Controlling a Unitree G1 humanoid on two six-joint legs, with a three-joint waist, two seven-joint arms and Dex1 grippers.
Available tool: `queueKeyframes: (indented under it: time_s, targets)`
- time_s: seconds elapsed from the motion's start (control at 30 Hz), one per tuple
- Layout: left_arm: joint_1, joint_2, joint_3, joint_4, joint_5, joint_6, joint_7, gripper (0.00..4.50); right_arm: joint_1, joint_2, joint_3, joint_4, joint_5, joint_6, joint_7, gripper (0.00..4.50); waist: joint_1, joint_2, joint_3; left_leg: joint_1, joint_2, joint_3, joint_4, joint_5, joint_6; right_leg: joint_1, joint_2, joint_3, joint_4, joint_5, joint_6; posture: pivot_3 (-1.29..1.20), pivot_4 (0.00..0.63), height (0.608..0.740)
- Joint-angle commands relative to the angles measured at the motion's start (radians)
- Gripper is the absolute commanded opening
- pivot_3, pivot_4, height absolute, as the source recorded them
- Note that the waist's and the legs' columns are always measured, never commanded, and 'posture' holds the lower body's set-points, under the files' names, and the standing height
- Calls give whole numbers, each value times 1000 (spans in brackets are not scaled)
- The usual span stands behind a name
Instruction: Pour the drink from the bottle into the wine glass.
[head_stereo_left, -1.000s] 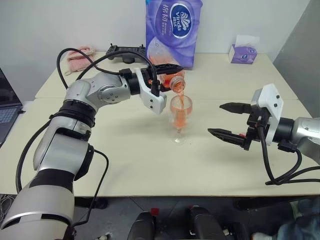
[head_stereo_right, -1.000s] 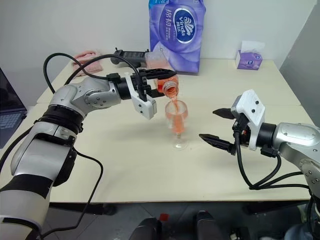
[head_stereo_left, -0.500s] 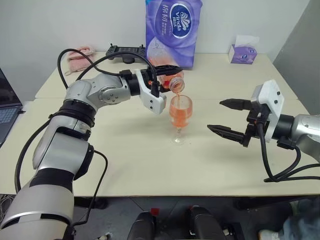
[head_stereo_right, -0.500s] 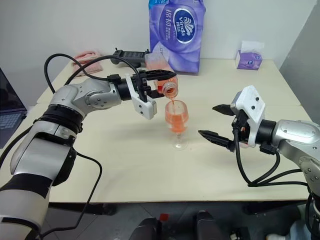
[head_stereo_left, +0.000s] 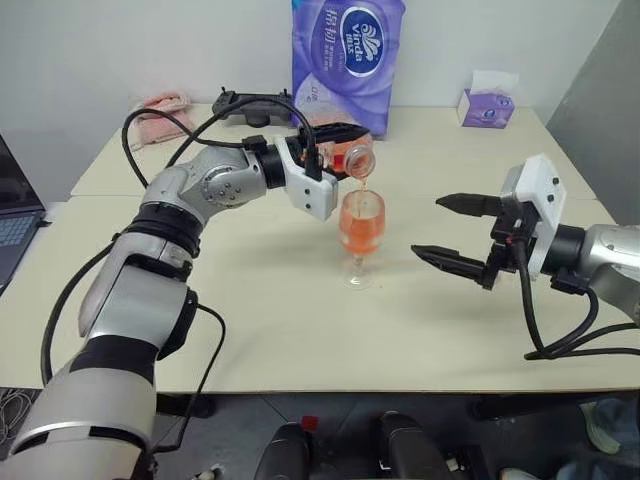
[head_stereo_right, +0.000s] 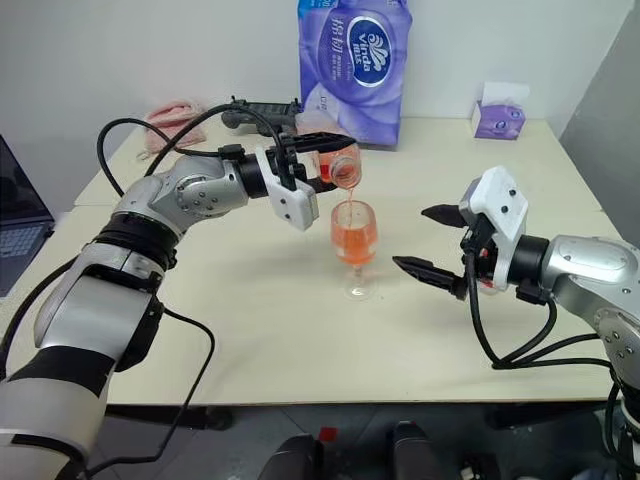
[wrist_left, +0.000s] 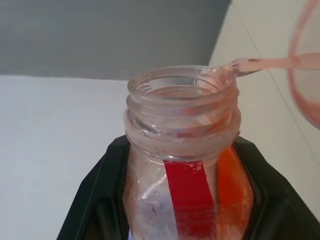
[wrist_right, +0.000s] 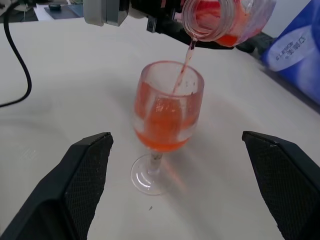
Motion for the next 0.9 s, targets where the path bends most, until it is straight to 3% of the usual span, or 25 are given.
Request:
queueKeyframes:
  time_s: [0.03,0.17,0.3,0.43,0.6,0.7,0.9]
  targets:
    - [35,-11,73,-25,-214,49,-157,2123,-43,10,-20,7,21,-8,-1,4500,-3,0,0,0,0,0,0,0,0,0,0,0,0,0,0,0,150,740]
    - [107,-37,156,-147,-439,214,-311,2123,-178,70,-68,72,140,25,-36,4500,-6,0,0,0,0,0,1,0,0,-1,0,1,2,0,0,0,150,740]
    - [171,-51,260,-277,-584,477,-338,2123,-236,65,-21,99,119,46,-37,4500,-3,0,0,-1,1,-1,1,0,0,-1,0,-1,1,0,0,0,150,740]
    - [259,-33,376,-397,-638,865,-197,2123,-330,89,126,121,0,48,-67,4500,-10,1,0,0,0,-1,1,0,1,-1,0,0,2,0,0,0,150,740]
    - [398,-42,513,-520,-693,1147,-33,2123,-455,194,231,180,-44,92,-92,4500,-26,1,0,1,2,-2,0,0,1,-2,2,0,3,0,0,0,150,740]
    - [453,-71,573,-563,-742,1216,5,2123,-487,228,244,196,-46,105,-61,4500,-21,1,0,-1,2,-3,1,0,0,-3,1,-1,3,0,0,0,150,740]
    - [551,-73,598,-578,-704,1194,33,2123,-499,230,271,209,-85,88,-2,4500,3,1,0,-2,0,-2,1,0,0,-2,-1,-1,1,0,0,0,150,740]
